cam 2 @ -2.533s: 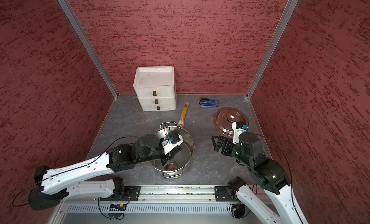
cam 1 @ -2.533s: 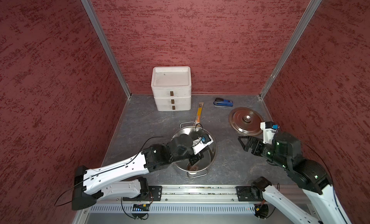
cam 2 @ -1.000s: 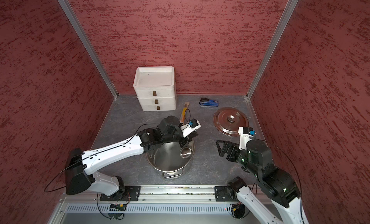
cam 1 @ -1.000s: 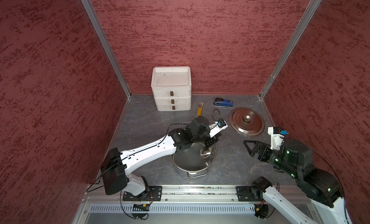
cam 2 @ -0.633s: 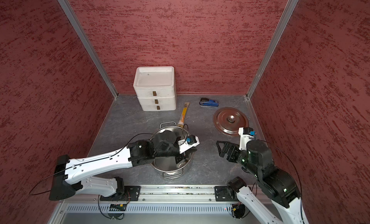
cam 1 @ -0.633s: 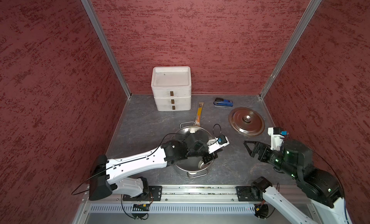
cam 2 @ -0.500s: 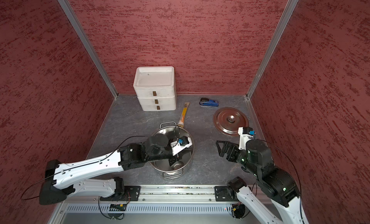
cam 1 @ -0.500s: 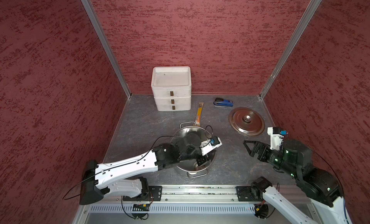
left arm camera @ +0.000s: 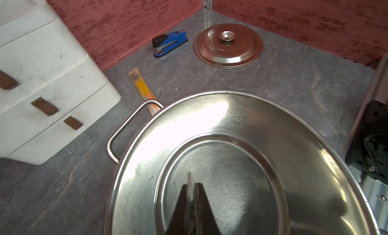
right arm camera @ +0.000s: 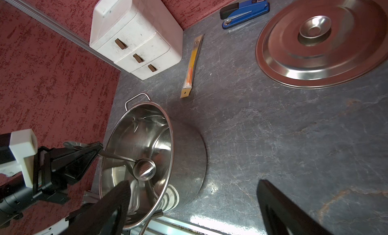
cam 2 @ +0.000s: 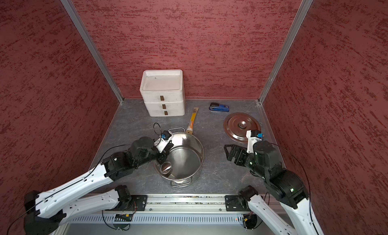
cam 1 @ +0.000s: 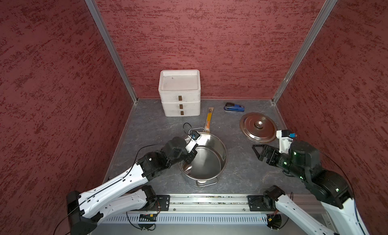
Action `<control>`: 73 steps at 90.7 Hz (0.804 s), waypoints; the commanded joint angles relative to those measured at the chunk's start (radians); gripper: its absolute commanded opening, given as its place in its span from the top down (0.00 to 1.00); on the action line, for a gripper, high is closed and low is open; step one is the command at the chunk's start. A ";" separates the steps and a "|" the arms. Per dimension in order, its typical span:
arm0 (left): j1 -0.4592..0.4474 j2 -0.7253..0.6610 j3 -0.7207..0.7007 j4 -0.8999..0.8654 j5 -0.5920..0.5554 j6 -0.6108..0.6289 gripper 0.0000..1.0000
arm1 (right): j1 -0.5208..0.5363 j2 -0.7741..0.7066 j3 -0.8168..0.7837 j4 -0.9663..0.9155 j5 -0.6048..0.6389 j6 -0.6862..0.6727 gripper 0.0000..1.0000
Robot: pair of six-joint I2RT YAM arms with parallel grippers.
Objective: Stir the soup with a spoon
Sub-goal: Stir the soup in the pan with a stick.
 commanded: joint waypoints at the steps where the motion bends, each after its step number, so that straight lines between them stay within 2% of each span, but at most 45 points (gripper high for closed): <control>1: 0.060 0.032 0.029 0.042 0.023 0.028 1.00 | 0.005 0.000 0.015 0.023 -0.010 -0.005 0.02; 16: 0.129 0.169 0.112 0.104 0.114 0.074 1.00 | 0.005 -0.001 0.020 0.021 -0.008 -0.004 0.02; 40: 0.135 0.409 0.293 0.166 0.272 0.110 1.00 | 0.005 -0.020 0.034 -0.004 0.012 -0.001 0.02; 56: 0.058 0.519 0.375 0.182 0.330 0.126 1.00 | 0.005 -0.054 0.042 -0.045 0.037 0.009 0.02; 73: -0.052 0.566 0.403 0.215 0.345 0.120 1.00 | 0.005 -0.081 0.042 -0.077 0.050 0.021 0.02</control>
